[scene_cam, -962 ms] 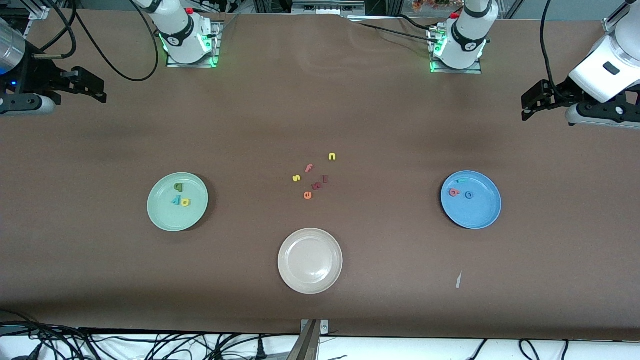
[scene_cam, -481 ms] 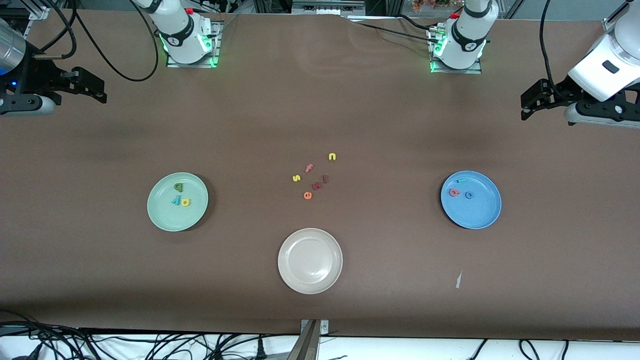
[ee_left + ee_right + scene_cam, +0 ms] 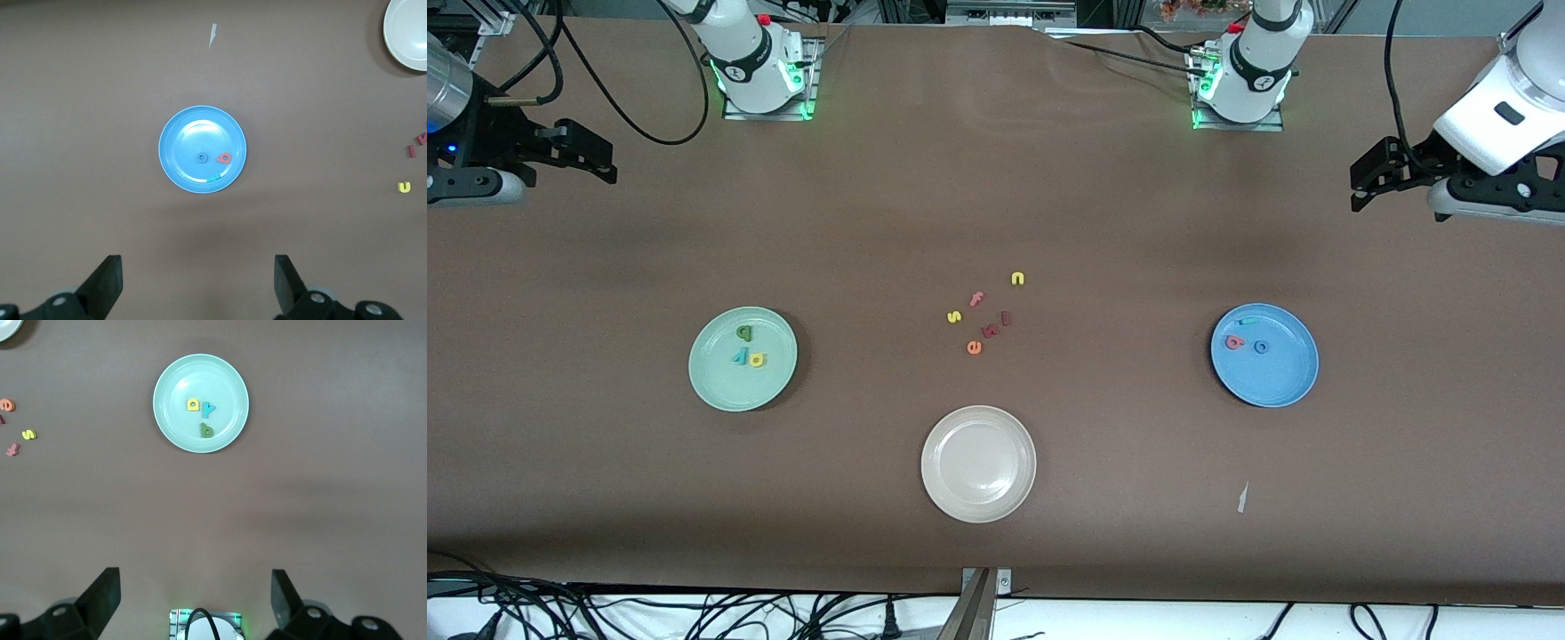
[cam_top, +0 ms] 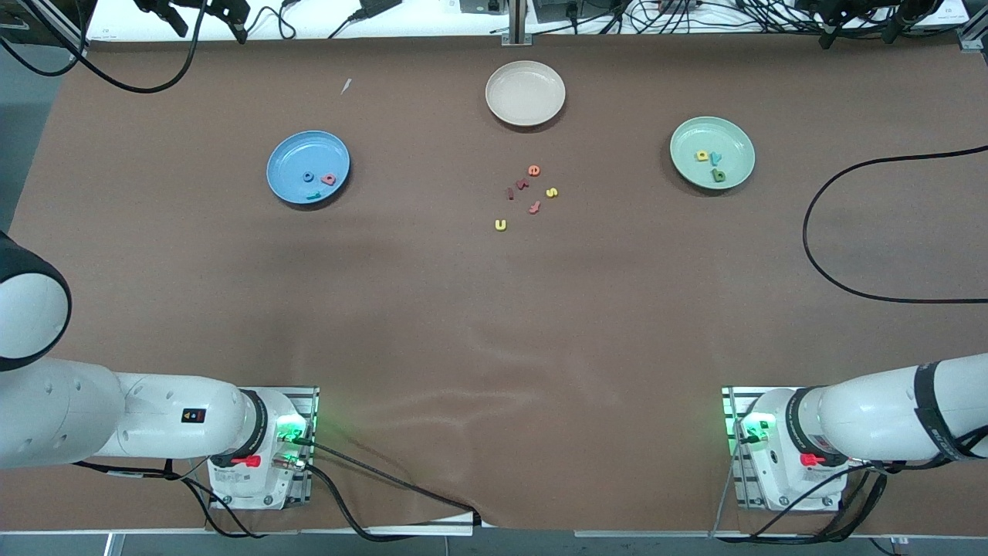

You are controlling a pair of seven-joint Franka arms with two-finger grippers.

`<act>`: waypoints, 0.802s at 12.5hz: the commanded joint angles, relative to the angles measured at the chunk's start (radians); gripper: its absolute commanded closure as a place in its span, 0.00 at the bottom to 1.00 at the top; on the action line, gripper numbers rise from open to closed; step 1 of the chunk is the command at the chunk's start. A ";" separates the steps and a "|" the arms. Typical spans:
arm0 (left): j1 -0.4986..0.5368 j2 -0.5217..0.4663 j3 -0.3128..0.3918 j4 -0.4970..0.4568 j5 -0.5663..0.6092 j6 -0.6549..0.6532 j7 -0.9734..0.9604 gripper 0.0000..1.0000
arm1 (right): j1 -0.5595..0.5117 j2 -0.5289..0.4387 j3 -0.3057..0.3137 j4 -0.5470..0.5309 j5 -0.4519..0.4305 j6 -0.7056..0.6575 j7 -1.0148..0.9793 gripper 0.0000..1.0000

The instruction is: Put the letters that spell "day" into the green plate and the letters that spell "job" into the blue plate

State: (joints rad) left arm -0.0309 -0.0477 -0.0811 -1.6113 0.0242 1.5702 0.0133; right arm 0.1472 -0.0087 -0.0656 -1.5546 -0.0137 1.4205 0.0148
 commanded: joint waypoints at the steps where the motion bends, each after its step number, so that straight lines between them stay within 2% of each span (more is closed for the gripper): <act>1: -0.006 -0.031 0.007 0.005 0.025 -0.027 0.016 0.00 | -0.001 0.006 0.000 0.019 0.004 -0.009 0.004 0.00; 5: -0.010 -0.031 0.006 0.004 0.081 -0.029 0.016 0.00 | 0.002 0.006 0.001 0.019 0.004 -0.014 0.004 0.00; 10: -0.020 -0.027 0.003 0.004 0.085 -0.025 0.007 0.00 | 0.002 0.007 0.001 0.024 0.003 -0.011 0.001 0.00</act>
